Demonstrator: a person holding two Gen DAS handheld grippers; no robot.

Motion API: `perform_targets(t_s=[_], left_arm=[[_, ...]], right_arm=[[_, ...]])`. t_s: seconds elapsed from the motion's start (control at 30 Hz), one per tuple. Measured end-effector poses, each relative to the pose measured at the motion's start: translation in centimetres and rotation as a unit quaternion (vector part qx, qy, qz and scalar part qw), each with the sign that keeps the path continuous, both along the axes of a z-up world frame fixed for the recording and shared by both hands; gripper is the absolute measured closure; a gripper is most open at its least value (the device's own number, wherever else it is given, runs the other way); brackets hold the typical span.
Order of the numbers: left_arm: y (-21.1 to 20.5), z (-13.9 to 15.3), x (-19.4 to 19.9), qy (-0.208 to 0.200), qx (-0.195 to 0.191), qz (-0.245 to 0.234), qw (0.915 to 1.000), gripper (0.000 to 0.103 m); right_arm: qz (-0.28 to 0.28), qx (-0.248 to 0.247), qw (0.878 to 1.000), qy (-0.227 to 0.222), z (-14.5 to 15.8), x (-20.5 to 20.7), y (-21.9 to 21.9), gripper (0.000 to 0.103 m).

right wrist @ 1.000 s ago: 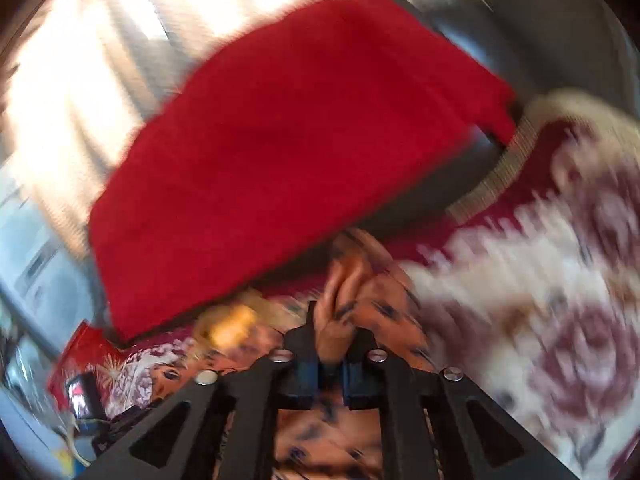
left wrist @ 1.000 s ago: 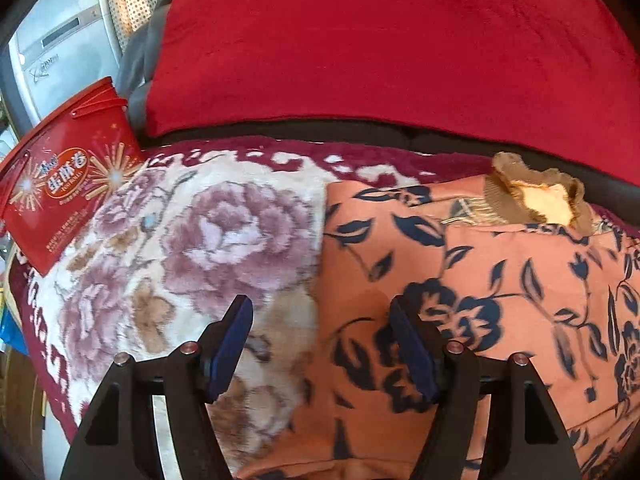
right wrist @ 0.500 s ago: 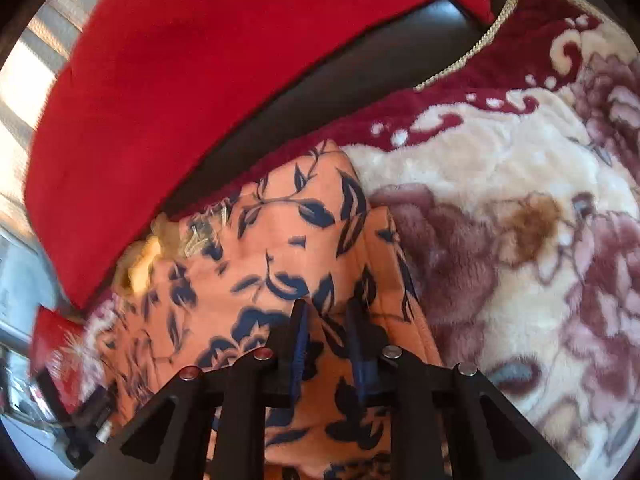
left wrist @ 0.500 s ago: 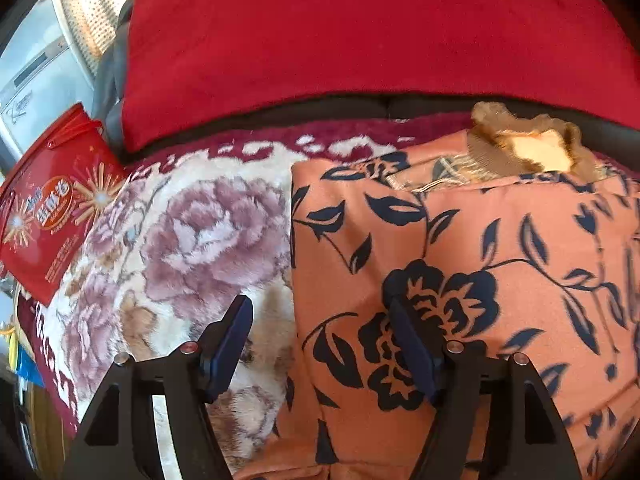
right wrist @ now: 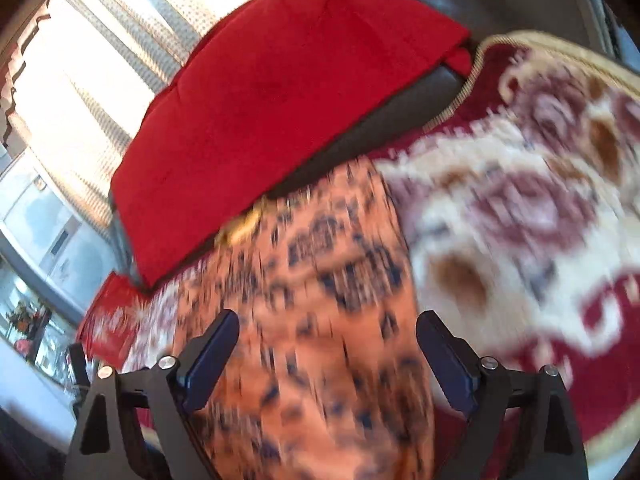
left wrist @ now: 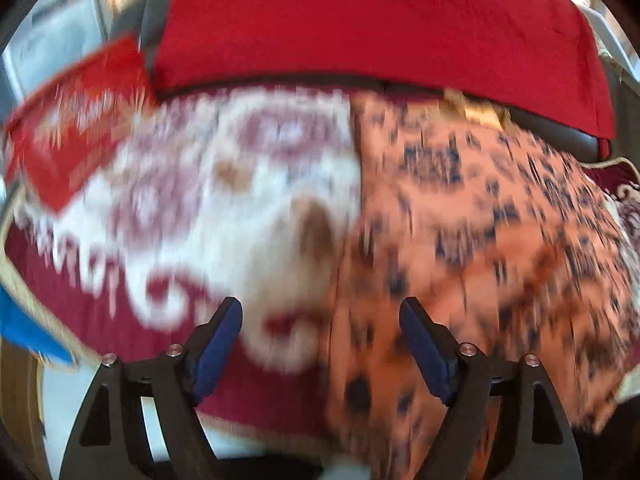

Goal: Fold small clothes

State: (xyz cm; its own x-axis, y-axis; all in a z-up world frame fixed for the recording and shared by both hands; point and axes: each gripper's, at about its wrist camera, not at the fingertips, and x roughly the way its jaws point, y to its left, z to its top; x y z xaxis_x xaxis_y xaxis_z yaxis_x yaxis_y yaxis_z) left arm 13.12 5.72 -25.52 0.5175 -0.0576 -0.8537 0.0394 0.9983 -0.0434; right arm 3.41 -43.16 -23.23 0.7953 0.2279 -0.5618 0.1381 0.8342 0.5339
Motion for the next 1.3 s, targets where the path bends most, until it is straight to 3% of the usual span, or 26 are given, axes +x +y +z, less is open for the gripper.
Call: perform_targets(t_s=[0.1,0.23,0.33,0.43,0.47,0.5,0.53,0.57,0.6,0.63,0.67,0.7,0.73,0.8,0.83,0.87,0.93,0.97,1.03,1.1,1.13,1.17,1.2,1.23,1.3], left_arm=[[0.6,-1.8,-3.3,0.060,-0.045,0.000,0.9972,0.021],[-0.8,-5.3,-5.6,0.146,-0.114,-0.017,0.9826,0.021],[-1.8,-6.9,-5.7,0.169,-0.139,-0.019,0.9757,0.021],[-2.0,-7.6,-5.6,0.162,-0.146,-0.009,0.9758,0.022],[-1.7,-7.9,-5.7,0.159,-0.155,-0.004,0.9750,0.032],[-1.4,-8.0,-5.7,0.156,-0.168,-0.002,0.9733,0.042],[-1.3,-8.3,-5.6,0.159,-0.187,-0.003,0.9694,0.058],[-1.1,-8.5,-5.7,0.163,-0.196,-0.002,0.9670,0.067],[-1.1,-8.4,-5.7,0.163,-0.203,-0.002,0.9655,0.073],[-1.1,-8.2,-5.9,0.158,-0.208,-0.007,0.9653,0.080],[-0.9,-7.9,-6.1,0.153,-0.207,-0.013,0.9661,0.081],[-0.8,-7.5,-6.3,0.148,-0.206,-0.018,0.9671,0.081],[-0.6,-7.1,-6.4,0.142,-0.207,-0.019,0.9678,0.081],[-0.3,-6.9,-6.7,0.148,-0.214,-0.008,0.9657,0.063],[-0.1,-7.2,-6.7,0.163,-0.220,0.006,0.9618,0.035],[0.1,-7.4,-6.6,0.168,-0.228,0.016,0.9589,0.018],[0.2,-8.1,-6.9,0.165,-0.233,0.034,0.9578,0.016],[-0.2,-8.8,-6.6,0.177,-0.217,0.035,0.9594,0.016],[-0.8,-10.4,-6.5,0.200,-0.192,0.038,0.9599,0.016],[-1.4,-11.4,-6.7,0.203,-0.202,0.047,0.9571,0.016],[-1.6,-11.6,-6.9,0.195,-0.214,0.050,0.9557,0.025],[-1.8,-11.7,-7.1,0.192,-0.225,0.044,0.9541,0.048],[-2.4,-11.6,-7.1,0.194,-0.241,0.028,0.9505,0.064],[-2.9,-11.5,-7.2,0.195,-0.243,0.016,0.9500,0.093],[-3.9,-10.2,-7.5,0.180,-0.229,-0.012,0.9565,0.097]], right_arm=[[-0.004,0.005,0.999,0.040,-1.8,-3.2,0.4,0.011],[-0.010,0.048,0.991,0.126,-5.1,-5.9,0.5,0.011],[-0.012,0.076,0.982,0.175,-8.0,-6.4,0.7,0.011],[-0.023,0.081,0.975,0.205,-10.7,-5.9,1.5,0.011],[-0.024,0.081,0.974,0.208,-11.2,-5.9,1.7,0.013],[-0.022,0.088,0.972,0.215,-12.1,-5.5,2.1,0.018],[-0.016,0.098,0.971,0.216,-12.7,-5.2,2.5,0.027],[0.003,0.102,0.973,0.209,-13.1,-4.9,3.1,0.061],[0.020,0.098,0.973,0.206,-13.1,-4.6,3.7,0.083],[0.029,0.084,0.975,0.206,-12.8,-4.5,4.2,0.087],[0.031,0.073,0.976,0.203,-12.4,-4.6,4.4,0.095],[0.035,0.064,0.979,0.191,-11.5,-4.8,4.5,0.096],[0.035,0.068,0.982,0.172,-10.6,-5.2,4.3,0.097],[0.023,0.076,0.988,0.129,-8.1,-6.4,2.9,0.097],[0.016,0.078,0.990,0.115,-7.2,-6.8,2.1,0.097],[0.003,0.080,0.992,0.097,-5.7,-7.5,0.9,0.097],[-0.015,0.070,0.994,0.084,-4.3,-8.2,-0.5,0.097],[-0.025,0.064,0.995,0.077,-3.6,-8.7,-1.4,0.097],[-0.032,0.064,0.994,0.080,-3.6,-8.7,-2.5,0.097],[-0.033,0.065,0.993,0.090,-4.2,-8.4,-2.2,0.097],[-0.030,0.062,0.993,0.094,-4.5,-8.1,-1.7,0.097],[-0.027,0.064,0.993,0.095,-4.7,-7.7,-1.4,0.097],[-0.024,0.069,0.993,0.095,-4.9,-7.6,-1.1,0.097],[-0.019,0.078,0.993,0.092,-5.1,-7.5,-0.9,0.097],[-0.014,0.081,0.993,0.086,-4.7,-7.6,-0.8,0.097]])
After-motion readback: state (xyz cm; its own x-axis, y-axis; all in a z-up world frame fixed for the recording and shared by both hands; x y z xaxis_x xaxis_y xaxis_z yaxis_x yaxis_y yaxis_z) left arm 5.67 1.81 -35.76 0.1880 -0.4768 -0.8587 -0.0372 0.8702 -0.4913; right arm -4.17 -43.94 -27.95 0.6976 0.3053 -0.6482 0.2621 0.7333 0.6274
